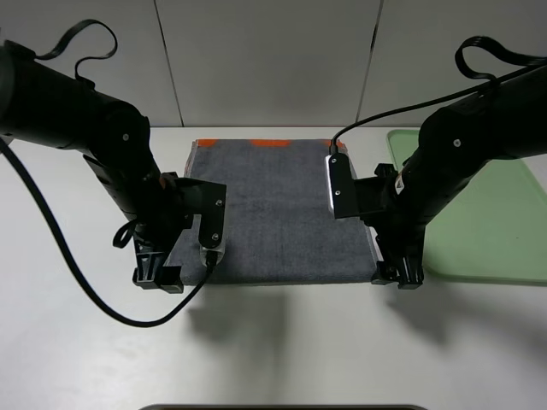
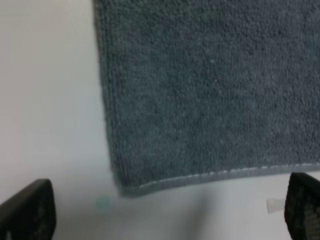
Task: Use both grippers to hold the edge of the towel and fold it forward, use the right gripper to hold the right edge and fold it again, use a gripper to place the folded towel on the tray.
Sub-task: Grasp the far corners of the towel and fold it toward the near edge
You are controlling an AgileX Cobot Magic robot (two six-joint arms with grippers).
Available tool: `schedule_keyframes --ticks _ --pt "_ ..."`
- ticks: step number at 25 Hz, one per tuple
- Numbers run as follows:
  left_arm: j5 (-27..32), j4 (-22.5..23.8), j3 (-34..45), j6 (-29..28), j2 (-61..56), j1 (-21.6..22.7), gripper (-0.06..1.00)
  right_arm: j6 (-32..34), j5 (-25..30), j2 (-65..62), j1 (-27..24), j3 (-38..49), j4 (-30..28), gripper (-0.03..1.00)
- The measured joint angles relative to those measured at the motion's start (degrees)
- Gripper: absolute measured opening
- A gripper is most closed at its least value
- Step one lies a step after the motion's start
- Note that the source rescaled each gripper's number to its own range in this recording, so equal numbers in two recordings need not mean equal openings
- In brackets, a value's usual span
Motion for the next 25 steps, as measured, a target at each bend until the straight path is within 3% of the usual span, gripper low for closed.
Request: schedule_keyframes --ticks 11,25 --pt "-2.1 -1.5 -0.5 2.5 2.5 0.0 0.98 -1.3 -2.1 4.8 4.4 0.0 0.5 1.0" --pt "-2.6 -2.8 -0.8 5.3 5.7 0.0 0.98 -1.4 -4.1 8.2 4.7 -0.7 0.2 1.0"
